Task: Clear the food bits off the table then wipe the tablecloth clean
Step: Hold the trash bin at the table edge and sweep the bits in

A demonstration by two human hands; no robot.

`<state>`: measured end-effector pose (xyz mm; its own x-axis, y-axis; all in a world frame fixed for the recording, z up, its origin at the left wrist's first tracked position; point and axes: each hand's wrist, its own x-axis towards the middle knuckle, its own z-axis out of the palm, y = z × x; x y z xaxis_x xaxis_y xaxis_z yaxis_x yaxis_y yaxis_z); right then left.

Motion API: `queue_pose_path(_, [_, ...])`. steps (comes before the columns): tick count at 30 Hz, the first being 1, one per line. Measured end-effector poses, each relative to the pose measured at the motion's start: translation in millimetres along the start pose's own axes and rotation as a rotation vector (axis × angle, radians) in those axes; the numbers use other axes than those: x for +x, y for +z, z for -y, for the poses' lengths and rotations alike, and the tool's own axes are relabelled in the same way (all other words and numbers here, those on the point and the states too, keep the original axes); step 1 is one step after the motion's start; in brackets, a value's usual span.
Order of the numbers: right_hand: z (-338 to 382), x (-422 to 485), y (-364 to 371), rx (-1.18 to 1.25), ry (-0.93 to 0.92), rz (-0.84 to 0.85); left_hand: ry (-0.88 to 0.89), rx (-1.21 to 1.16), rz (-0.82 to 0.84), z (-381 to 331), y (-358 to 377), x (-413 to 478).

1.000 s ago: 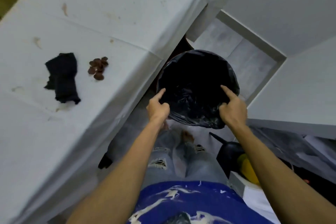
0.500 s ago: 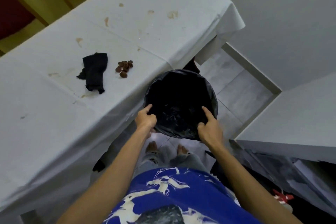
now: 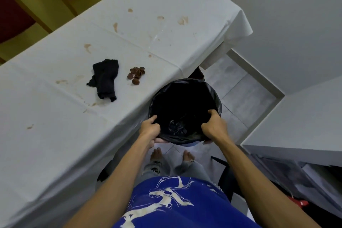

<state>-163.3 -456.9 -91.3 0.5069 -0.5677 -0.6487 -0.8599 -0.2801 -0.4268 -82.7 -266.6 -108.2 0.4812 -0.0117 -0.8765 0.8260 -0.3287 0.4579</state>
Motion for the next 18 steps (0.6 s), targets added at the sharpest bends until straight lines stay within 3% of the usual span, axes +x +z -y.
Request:
queue_pose_path(6, [2, -1, 15, -0.082, -0.002, -0.050, 0.037, 0.076, -0.005, 0, -10, 6])
queue_pose_path(13, [5, 1, 22, -0.004, 0.016, -0.129, 0.048, 0.153, 0.019, -10, -27, 3])
queue_pose_path(18, [4, 3, 24, 0.005, 0.014, -0.155, 0.236, 0.379, -0.098, -37, -37, -10])
